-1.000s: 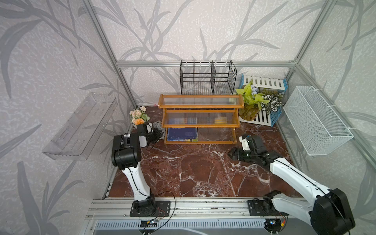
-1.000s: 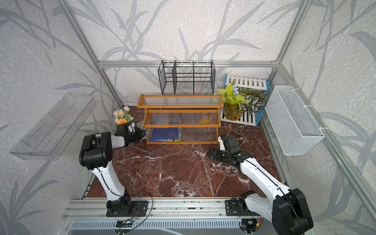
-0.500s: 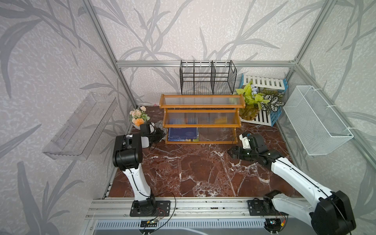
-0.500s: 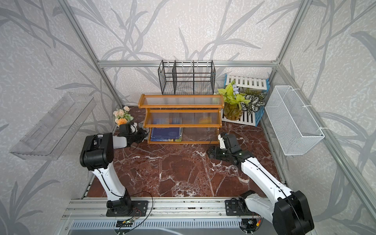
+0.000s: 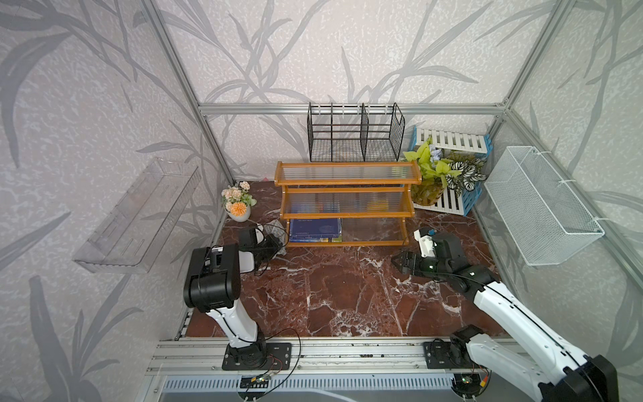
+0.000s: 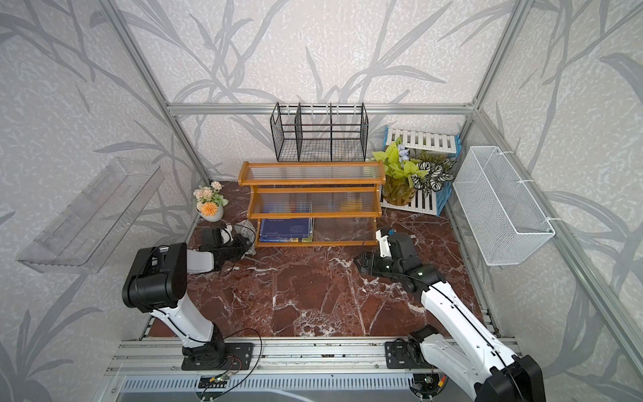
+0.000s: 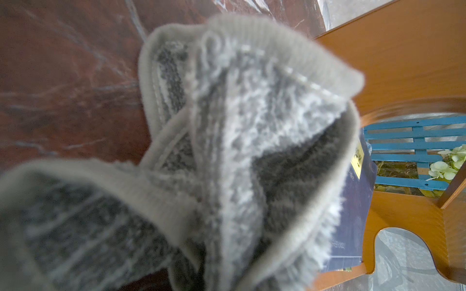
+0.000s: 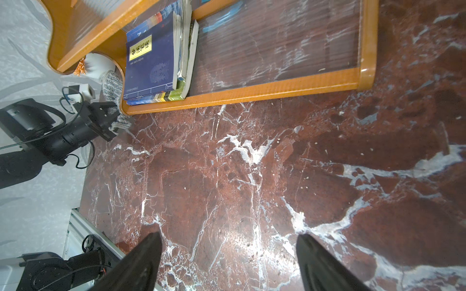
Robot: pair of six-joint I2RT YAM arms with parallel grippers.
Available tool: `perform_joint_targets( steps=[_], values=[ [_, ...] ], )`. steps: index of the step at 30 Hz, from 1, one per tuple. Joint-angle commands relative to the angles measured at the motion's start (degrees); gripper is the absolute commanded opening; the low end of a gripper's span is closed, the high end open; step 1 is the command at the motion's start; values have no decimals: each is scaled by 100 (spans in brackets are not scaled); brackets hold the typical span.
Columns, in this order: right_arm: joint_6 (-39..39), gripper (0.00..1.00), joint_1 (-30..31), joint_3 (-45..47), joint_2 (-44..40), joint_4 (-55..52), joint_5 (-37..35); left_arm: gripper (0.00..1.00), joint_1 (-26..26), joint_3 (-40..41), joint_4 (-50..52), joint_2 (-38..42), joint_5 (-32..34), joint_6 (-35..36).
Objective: Wipe the bookshelf clean with a cloth
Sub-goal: Wipe the dust from the shelf.
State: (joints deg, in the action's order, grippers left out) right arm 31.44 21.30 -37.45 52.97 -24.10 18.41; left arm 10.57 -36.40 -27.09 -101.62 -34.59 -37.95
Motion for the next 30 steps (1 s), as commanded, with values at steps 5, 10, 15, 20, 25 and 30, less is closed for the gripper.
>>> perform_joint_targets(
  steps=[5, 10, 15, 20, 25, 30],
  values=[
    [-31, 89, -27, 17, -189, -232, -204, 5, -81, -1215, 258, -912, -477, 73],
    [-32, 89, -29, -159, -99, -368, -360, 5, -81, -2297, 474, -1750, -762, 45],
    [-9, 90, -29, -312, -77, -499, -515, 5, -111, -3195, 547, -2485, -980, -55],
    [52, 90, -29, -397, 16, -493, -532, 5, -179, -3599, 102, -2831, -1397, -420],
    [90, 90, -23, -380, 106, -332, -379, 5, -239, -3423, 157, -2353, -1399, -342],
    [146, 90, -29, -358, 74, -269, -221, 5, -233, -2894, -32, -1485, -1401, -471]
  ],
)
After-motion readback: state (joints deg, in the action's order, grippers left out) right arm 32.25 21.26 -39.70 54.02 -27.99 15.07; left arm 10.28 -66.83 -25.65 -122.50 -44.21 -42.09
